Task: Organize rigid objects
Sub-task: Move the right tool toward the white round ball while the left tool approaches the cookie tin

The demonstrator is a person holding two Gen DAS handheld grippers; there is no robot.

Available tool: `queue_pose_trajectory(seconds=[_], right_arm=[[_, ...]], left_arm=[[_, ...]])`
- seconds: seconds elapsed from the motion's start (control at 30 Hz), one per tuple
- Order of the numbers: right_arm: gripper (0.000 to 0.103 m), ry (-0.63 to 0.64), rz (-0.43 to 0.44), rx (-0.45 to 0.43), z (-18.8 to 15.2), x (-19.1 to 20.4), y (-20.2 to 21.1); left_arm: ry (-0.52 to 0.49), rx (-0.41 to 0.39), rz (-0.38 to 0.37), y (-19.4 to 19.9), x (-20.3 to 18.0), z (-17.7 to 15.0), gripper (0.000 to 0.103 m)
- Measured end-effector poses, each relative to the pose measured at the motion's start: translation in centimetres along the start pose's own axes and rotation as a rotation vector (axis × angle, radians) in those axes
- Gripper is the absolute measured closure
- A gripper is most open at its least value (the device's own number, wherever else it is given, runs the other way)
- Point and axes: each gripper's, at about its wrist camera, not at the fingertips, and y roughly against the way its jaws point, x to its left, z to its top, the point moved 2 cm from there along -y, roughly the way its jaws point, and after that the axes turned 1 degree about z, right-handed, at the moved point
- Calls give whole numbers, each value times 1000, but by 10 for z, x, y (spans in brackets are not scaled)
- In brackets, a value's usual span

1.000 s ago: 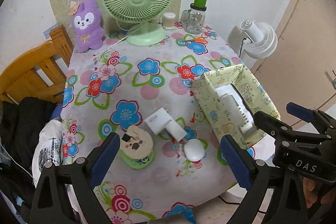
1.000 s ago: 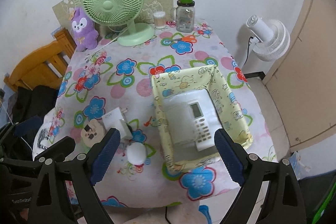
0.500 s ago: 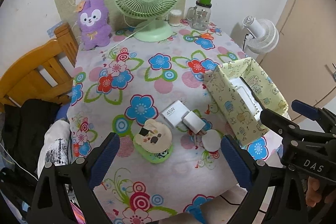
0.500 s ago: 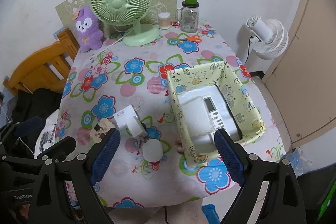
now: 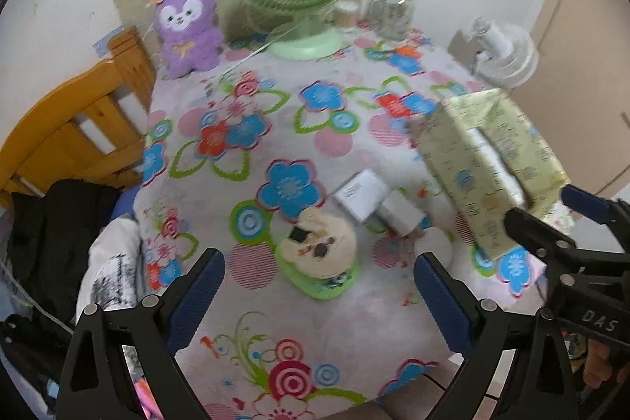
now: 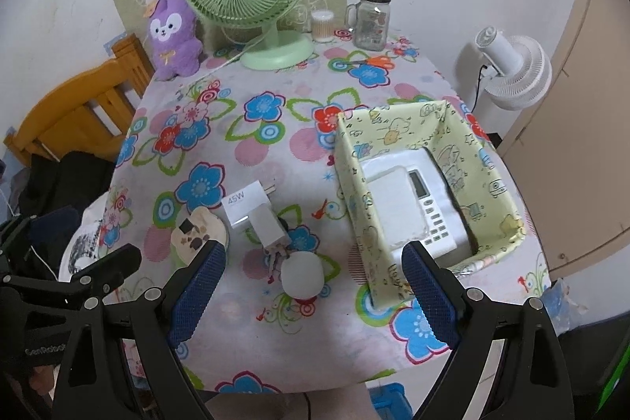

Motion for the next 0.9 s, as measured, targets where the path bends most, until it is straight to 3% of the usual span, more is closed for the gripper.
queue_pose_trajectory(seconds=[0.57, 0.9], right_arm=[[10, -7, 8, 45, -22, 18, -57], [12, -28, -34, 67, -37, 17, -84]], left_arm=[[-93, 62, -4, -65, 7, -19, 5], [-210, 82, -17, -95, 4, -21, 5]])
